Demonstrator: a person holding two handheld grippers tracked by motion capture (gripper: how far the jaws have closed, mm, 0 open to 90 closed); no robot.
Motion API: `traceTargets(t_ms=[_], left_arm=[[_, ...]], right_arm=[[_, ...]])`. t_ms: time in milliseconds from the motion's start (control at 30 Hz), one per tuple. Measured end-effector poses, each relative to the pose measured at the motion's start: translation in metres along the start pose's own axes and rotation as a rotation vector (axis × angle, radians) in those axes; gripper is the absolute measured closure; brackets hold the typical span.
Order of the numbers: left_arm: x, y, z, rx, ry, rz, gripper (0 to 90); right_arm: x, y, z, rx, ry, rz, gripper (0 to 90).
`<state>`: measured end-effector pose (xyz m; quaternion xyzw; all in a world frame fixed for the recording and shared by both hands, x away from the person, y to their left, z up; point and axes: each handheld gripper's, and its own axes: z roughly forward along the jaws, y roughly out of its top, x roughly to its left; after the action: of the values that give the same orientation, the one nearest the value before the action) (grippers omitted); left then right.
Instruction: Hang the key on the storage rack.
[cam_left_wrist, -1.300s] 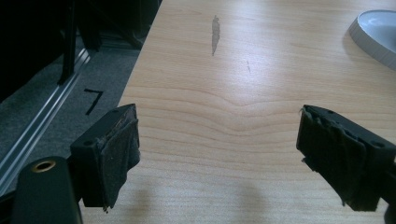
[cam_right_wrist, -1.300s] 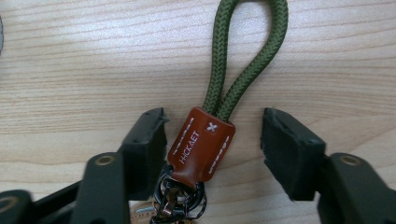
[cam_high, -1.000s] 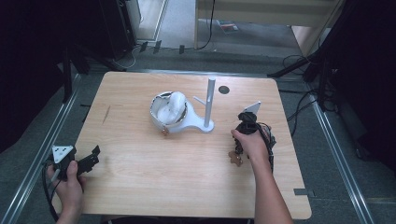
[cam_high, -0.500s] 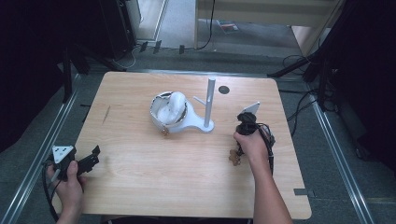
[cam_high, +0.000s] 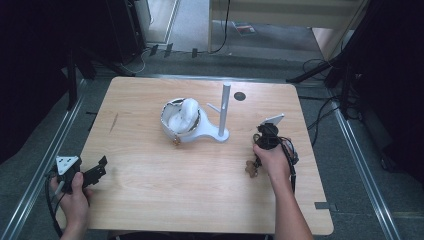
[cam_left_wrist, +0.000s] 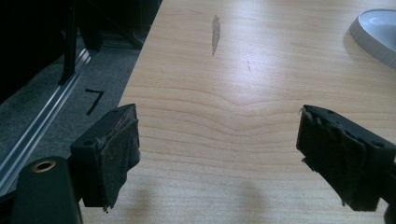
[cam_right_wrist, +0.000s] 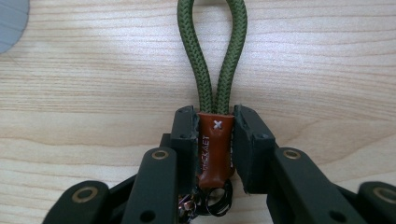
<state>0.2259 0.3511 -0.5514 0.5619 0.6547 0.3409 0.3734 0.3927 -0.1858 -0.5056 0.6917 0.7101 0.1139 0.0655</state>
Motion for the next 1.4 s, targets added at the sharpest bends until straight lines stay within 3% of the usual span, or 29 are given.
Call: traceTargets(t_ms=[233, 367, 400, 700, 1100, 1400], left_arm=[[0.000, 0.000, 0.000, 0.000, 0.001, 0.003, 13.9], [0.000, 0.000, 0.000, -0.001, 0.001, 0.003, 13.9], [0.000, 0.000, 0.000, -0.001, 0.001, 0.003, 13.9], [0.000, 0.000, 0.000, -0.002, 0.001, -0.001, 13.9], [0.000, 0.000, 0.000, -0.002, 0.000, -0.001, 13.9], [0.000, 0.000, 0.000, -0.002, 0.001, -0.001, 13.8]], right_arm=[[-0.004, -0.013, -0.006, -0.121, 0.034, 0.008, 72.1], [-0.005, -0.020, -0.018, -0.221, 0.053, 0.015, 72.1], [-0.005, -0.020, -0.018, -0.221, 0.053, 0.015, 72.1], [-0.001, -0.032, -0.038, -0.384, 0.071, 0.011, 72.1], [0.009, -0.041, -0.062, -0.565, 0.080, -0.015, 72.1], [0.017, -0.047, -0.078, -0.657, 0.087, -0.041, 72.0]])
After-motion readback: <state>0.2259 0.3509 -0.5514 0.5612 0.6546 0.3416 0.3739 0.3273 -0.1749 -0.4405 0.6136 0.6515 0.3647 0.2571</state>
